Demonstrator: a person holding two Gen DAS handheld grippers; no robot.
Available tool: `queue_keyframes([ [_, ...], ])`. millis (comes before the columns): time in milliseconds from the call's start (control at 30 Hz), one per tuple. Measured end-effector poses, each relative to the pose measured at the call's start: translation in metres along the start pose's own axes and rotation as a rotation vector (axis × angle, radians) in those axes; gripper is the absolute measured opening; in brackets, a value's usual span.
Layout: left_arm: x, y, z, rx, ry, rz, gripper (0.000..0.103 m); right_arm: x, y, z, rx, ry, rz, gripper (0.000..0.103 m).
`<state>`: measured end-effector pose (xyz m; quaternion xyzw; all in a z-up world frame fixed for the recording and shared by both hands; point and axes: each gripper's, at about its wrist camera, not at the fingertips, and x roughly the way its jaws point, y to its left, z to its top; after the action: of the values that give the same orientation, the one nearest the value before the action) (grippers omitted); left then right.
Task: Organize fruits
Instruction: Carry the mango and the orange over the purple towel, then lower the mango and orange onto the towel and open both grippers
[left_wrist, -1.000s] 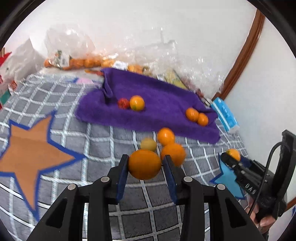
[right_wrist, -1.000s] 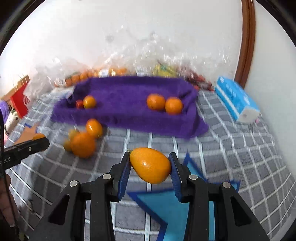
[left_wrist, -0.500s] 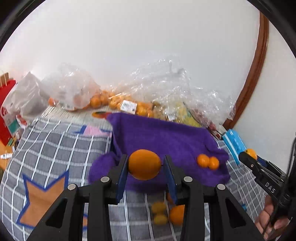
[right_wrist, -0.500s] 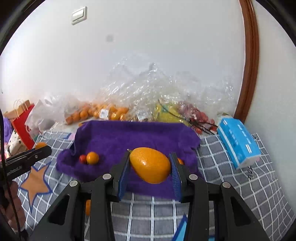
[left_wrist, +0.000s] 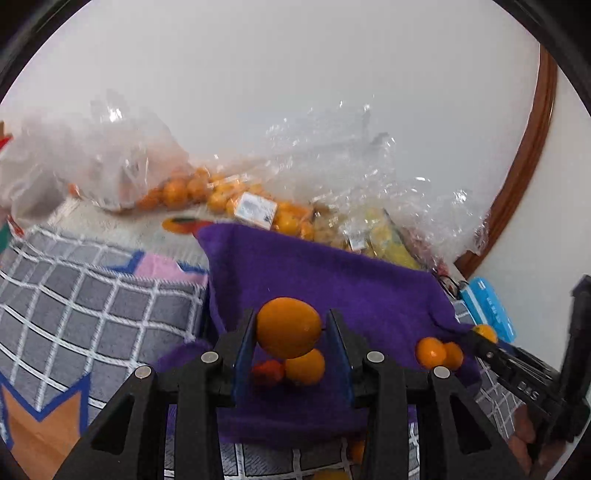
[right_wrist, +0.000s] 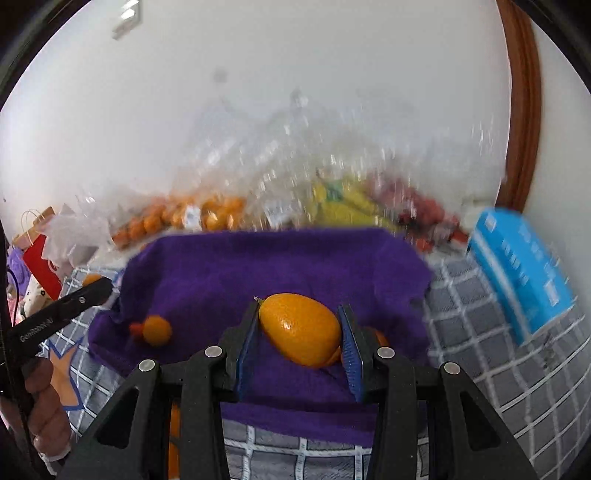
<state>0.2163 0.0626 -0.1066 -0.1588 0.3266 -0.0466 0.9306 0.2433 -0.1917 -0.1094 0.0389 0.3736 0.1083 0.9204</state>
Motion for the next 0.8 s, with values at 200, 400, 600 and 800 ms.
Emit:
queue_keyframes([
  [200, -0.002, 0.002, -0.003, 0.006, -0.035, 0.003, 0.036, -0.003, -0.021, -0.002, 0.051, -0.022, -0.012, 0.041],
  [400, 0.004, 0.001, -0.006, 0.004, -0.013, -0.021, 0.036, 0.011, -0.014, -0.008, 0.018, 0.021, 0.005, 0.041],
  [600, 0.01, 0.008, -0.007, -0.017, 0.002, -0.014, 0.036, 0.026, -0.001, -0.015, -0.027, 0.072, 0.008, 0.041],
  [800, 0.012, 0.011, -0.008, -0.034, 0.01, -0.014, 0.036, 0.037, 0.004, -0.02, -0.064, 0.117, -0.012, 0.041],
])
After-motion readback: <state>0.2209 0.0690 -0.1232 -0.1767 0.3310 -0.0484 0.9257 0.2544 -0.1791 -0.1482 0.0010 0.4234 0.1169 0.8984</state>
